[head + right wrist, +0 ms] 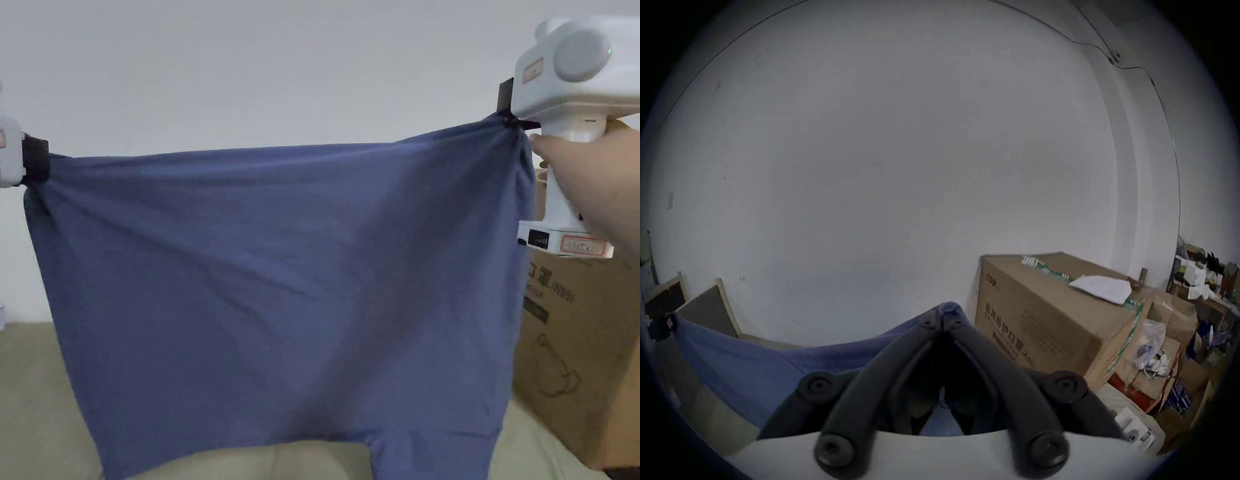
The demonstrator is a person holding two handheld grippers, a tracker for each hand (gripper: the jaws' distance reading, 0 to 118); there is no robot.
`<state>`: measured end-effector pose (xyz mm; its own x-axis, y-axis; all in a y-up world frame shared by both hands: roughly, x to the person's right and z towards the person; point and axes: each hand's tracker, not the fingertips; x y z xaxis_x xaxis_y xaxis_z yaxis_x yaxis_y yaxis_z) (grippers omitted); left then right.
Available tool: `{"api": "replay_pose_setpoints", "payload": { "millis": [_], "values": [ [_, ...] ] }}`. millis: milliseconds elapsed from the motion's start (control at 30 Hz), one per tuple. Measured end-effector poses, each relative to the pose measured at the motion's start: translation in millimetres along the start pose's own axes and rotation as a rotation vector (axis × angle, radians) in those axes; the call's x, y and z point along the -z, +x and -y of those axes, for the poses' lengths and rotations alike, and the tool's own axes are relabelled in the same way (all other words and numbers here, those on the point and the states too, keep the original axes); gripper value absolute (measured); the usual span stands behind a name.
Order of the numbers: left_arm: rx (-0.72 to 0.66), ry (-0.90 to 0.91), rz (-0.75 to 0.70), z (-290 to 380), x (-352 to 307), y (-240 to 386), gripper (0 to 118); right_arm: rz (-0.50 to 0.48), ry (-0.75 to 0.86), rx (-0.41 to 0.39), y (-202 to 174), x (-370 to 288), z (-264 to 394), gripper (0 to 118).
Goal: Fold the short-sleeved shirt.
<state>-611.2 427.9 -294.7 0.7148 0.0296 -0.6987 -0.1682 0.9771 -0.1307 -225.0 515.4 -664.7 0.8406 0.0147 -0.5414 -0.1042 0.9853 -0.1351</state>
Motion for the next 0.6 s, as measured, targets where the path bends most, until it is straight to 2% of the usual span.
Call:
{"api": "replay_pose_setpoints", "payload": {
  "millis": [133,267,367,500,600],
  "values": [
    [0.014,-0.207,0.018,77,31,9,0,-0.002,-0.193,0.018,1,36,97,0],
    [0.033,-0.486,0.079,193,35,14,0,-0.041,-0.459,0.042,11,46,232,0],
    [0.022,-0.642,0.12,278,7,12,0,-0.06,-0.658,0.033,29,21,332,0],
    [-0.013,-0.799,0.154,360,-54,2,0,-0.074,-0.866,0.006,68,-36,432,0],
    [0.008,-0.865,0.163,389,-108,-5,0,-0.077,-0.949,0.058,106,-92,472,0]
  ]
}}
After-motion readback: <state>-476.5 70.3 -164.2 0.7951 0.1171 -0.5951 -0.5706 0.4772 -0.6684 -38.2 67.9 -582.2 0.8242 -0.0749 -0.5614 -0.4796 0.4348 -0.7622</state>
